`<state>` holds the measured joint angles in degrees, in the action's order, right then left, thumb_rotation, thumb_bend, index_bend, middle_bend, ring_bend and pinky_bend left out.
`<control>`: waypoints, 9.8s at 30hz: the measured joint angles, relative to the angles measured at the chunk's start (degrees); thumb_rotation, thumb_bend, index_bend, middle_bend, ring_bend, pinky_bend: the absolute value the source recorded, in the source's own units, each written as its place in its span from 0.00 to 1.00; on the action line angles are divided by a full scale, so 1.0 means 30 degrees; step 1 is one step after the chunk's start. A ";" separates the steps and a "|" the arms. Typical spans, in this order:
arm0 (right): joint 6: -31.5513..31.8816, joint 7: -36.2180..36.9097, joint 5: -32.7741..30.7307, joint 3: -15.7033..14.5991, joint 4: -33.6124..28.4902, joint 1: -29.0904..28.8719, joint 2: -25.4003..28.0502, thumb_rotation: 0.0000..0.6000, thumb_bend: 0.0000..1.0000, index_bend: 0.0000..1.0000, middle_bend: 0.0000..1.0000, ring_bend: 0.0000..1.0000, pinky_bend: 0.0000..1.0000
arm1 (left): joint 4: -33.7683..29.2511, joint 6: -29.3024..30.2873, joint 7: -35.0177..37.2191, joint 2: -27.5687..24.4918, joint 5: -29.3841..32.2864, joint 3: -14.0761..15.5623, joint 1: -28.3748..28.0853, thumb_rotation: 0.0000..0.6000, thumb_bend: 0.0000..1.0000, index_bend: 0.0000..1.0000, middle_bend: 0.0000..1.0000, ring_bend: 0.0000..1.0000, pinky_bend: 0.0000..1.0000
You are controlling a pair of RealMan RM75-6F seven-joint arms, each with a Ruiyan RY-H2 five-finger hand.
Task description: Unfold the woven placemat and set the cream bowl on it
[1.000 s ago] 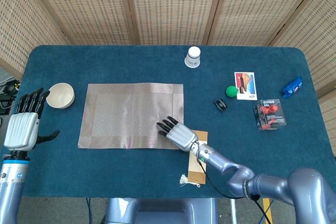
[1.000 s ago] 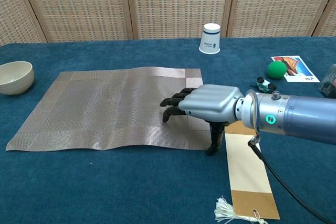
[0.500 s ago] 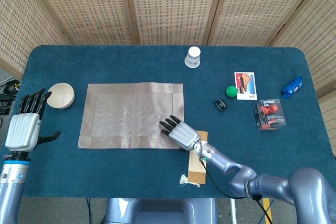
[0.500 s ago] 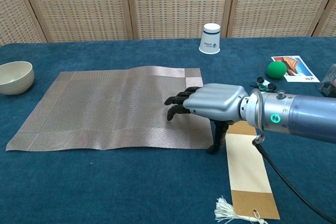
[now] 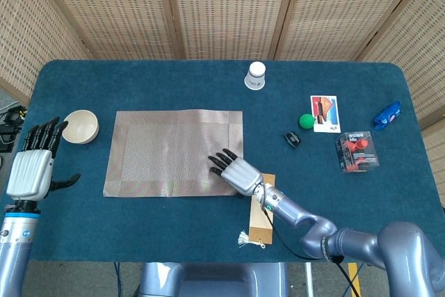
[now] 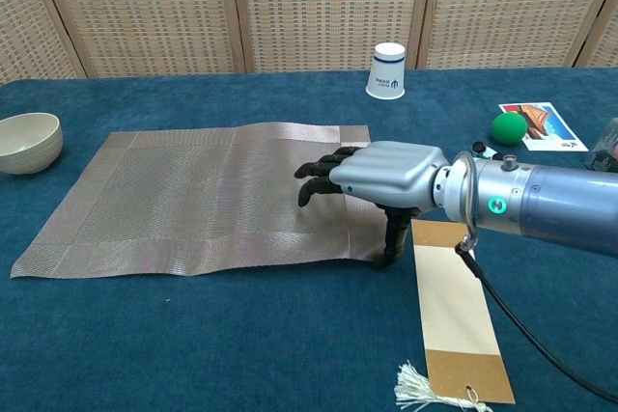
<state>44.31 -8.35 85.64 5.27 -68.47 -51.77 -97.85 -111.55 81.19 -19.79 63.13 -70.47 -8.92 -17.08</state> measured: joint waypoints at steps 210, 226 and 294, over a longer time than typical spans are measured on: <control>1.3714 0.2049 0.1139 -0.0731 -0.5156 1.2689 0.8798 1.00 0.00 0.02 0.00 0.00 0.00 | 2.3221 -1.2318 0.8094 0.9623 0.1942 -0.1152 -0.5577 1.00 0.34 0.78 0.00 0.00 0.00; 1.4214 0.2369 0.1653 -0.0553 -0.5722 1.2961 0.9208 1.00 0.00 0.02 0.00 0.00 0.00 | 1.3151 -0.9281 0.6191 0.5707 -0.1331 -0.0843 -0.5863 1.00 0.34 0.75 0.00 0.00 0.00; 1.4862 0.2805 0.1707 0.0143 -0.6339 1.3728 1.0216 1.00 0.00 0.01 0.00 0.00 0.00 | 0.1550 -0.0477 -0.6139 0.2636 0.4450 0.2512 -1.0827 1.00 0.24 0.00 0.00 0.00 0.00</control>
<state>88.90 0.07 90.76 5.70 -87.49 -10.58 -67.20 -106.89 79.76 -38.21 71.03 -57.12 -1.39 -49.57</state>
